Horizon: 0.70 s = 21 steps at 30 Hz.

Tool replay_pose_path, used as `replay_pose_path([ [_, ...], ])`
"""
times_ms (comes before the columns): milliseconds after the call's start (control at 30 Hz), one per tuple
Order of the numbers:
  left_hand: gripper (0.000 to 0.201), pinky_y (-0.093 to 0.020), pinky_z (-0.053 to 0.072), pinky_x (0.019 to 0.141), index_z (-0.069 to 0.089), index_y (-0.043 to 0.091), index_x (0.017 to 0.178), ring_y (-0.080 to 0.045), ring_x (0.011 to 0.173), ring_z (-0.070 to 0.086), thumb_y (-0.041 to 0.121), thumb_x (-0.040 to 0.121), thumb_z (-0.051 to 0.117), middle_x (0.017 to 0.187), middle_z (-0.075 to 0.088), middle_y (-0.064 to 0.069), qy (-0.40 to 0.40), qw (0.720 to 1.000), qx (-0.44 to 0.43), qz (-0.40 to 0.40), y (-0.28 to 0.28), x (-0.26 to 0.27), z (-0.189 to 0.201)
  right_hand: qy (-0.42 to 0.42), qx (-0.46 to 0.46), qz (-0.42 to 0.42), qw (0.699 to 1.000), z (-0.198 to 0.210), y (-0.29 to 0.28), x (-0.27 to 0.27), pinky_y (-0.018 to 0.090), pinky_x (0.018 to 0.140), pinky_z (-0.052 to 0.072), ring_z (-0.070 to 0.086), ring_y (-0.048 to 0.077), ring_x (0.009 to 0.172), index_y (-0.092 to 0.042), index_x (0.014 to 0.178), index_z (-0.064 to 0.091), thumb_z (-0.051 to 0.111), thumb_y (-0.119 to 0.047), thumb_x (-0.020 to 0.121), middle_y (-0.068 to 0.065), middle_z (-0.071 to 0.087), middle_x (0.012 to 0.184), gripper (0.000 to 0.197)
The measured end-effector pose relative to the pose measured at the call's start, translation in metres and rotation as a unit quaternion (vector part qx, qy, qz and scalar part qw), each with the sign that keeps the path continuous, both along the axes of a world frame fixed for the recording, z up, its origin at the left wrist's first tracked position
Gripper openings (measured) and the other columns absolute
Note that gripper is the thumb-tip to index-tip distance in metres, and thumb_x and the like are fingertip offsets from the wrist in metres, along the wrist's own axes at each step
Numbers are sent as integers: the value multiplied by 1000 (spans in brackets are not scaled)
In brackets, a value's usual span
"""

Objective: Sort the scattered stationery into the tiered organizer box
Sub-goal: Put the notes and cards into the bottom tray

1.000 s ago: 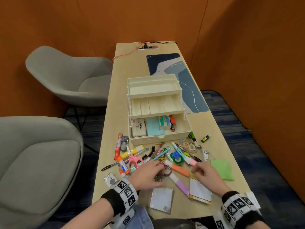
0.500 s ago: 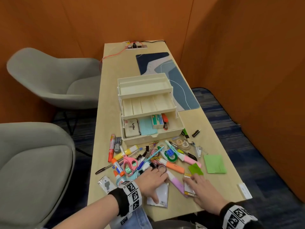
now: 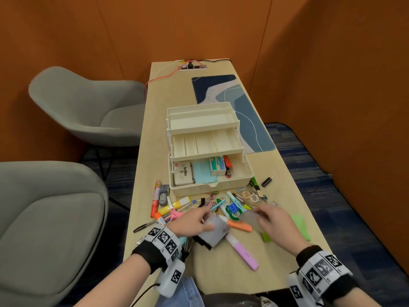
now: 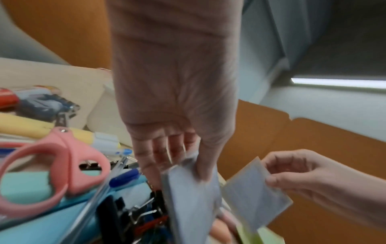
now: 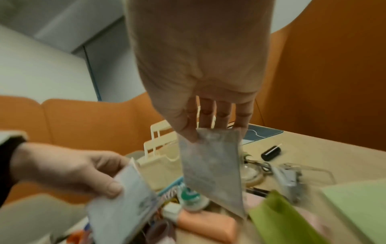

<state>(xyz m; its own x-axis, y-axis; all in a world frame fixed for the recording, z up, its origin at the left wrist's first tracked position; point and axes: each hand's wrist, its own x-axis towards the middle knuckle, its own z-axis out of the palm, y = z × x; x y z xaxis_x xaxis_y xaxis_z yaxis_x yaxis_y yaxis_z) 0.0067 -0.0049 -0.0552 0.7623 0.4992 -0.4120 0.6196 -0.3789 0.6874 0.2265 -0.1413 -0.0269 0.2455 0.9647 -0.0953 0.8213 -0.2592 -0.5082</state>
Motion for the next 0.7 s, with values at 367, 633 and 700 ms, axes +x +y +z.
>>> replay_pose_path([
  [367, 22, -39, 53, 72, 49, 8, 114, -30, 94, 59, 18, 99, 36, 103, 61, -19, -261, 724, -471, 432, 14, 3, 12, 26, 245, -40, 968, 1, 32, -25, 26, 85, 37, 41, 10, 99, -24, 85, 72, 73, -4, 75, -4, 47, 98, 22],
  [633, 39, -56, 49, 89, 43, 1, 130, -41, 104, 58, 17, 98, 29, 109, 62, -27, -300, 644, -578, 401, 19, 9, 14, -53, 260, -21, 964, -6, 31, -26, 31, 82, 30, 43, 11, 83, -30, 87, 67, 54, -27, 83, -11, 54, 78, 14],
  [700, 39, -55, 51, 89, 43, 4, 131, -40, 108, 56, 20, 99, 28, 120, 57, -27, -284, 668, -577, 374, 18, 18, 17, -50, 254, 0, 966, -8, 29, -32, 31, 86, 31, 44, 10, 86, -31, 87, 66, 52, -29, 84, -13, 58, 80, 15],
])
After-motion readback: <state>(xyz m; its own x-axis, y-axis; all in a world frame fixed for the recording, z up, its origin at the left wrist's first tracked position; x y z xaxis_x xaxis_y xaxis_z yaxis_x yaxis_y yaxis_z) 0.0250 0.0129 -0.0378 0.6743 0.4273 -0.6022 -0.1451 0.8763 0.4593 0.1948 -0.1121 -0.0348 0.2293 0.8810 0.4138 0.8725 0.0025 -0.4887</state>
